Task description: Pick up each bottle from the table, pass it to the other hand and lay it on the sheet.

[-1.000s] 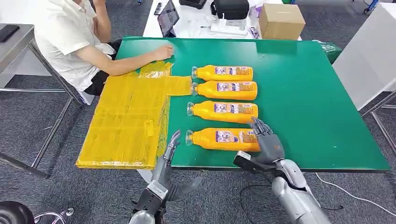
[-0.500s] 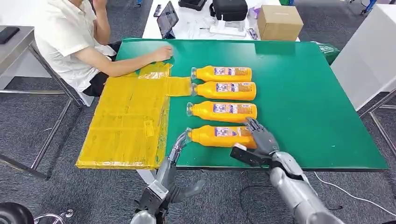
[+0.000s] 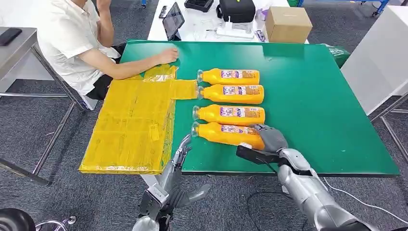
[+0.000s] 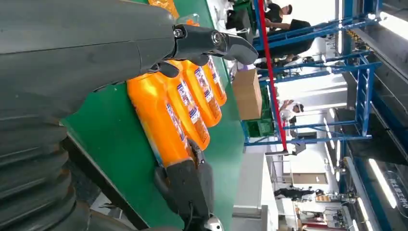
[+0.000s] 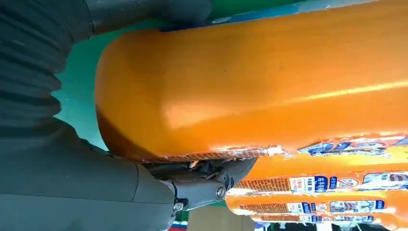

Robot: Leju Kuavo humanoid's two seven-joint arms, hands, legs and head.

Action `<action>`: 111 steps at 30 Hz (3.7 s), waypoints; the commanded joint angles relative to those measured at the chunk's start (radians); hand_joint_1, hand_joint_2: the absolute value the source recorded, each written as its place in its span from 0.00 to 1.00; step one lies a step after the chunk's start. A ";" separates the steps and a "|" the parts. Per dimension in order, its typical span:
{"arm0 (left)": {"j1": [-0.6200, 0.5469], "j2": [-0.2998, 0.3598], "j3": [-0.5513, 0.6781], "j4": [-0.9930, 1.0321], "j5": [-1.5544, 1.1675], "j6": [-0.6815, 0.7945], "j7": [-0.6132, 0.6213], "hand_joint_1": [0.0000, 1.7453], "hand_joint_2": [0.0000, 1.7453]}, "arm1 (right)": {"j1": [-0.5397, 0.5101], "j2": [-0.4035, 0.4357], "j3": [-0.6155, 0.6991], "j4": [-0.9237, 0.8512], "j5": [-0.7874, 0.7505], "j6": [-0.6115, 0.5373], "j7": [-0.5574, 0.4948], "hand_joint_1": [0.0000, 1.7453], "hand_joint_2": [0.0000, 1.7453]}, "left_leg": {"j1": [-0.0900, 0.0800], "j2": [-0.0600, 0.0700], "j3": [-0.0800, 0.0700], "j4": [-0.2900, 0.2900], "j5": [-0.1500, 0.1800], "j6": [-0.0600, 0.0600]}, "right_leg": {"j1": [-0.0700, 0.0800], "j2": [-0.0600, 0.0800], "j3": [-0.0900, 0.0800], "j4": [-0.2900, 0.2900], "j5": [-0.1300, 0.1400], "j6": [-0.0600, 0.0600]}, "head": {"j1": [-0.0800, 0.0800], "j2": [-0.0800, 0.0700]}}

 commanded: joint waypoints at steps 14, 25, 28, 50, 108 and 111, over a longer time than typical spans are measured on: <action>0.001 -0.022 0.136 0.053 0.439 -0.105 0.113 0.00 1.00 | 0.230 0.114 -0.172 -0.318 -0.441 0.081 -0.273 1.00 1.00 | 0.001 0.001 0.002 -0.001 -0.001 0.000 | 0.001 0.001 0.001 -0.001 0.000 -0.002 | -0.001 0.000; 0.054 -0.017 0.182 -0.010 0.590 0.052 0.107 0.00 1.00 | 0.347 0.161 -0.211 -0.480 -0.559 0.001 -0.282 0.99 1.00 | 0.001 0.000 -0.001 -0.001 -0.003 0.002 | 0.001 -0.003 0.000 -0.001 -0.003 -0.004 | 0.000 0.000; 0.063 -0.003 0.164 -0.053 0.586 0.068 0.094 0.00 1.00 | 0.372 0.178 -0.208 -0.502 -0.567 -0.022 -0.287 0.98 1.00 | 0.000 -0.001 -0.006 -0.001 -0.002 0.001 | 0.001 -0.002 -0.004 0.000 -0.002 -0.003 | 0.000 0.000; -0.045 -0.010 0.114 0.049 0.617 -0.282 0.164 0.00 1.00 | 0.320 0.236 0.177 -0.456 -0.570 0.067 -0.391 0.97 1.00 | 0.000 0.001 -0.005 -0.001 -0.001 0.001 | 0.001 -0.001 -0.005 0.000 -0.001 -0.002 | 0.000 0.000; -0.010 0.022 0.404 -0.192 0.467 -0.039 0.115 1.00 1.00 | 0.491 0.194 -0.049 -0.488 -0.426 -0.291 -0.391 0.00 0.00 | 0.000 -0.002 -0.008 -0.001 -0.001 0.001 | 0.001 -0.003 -0.007 0.000 -0.002 -0.002 | 0.000 0.000; -0.027 0.040 0.395 -0.196 0.366 0.040 0.089 1.00 1.00 | 0.497 0.206 -0.054 -0.497 -0.413 -0.302 -0.391 0.00 0.00 | 0.001 -0.001 -0.008 0.000 -0.002 0.001 | 0.001 -0.003 -0.007 0.001 -0.002 -0.003 | 0.000 0.000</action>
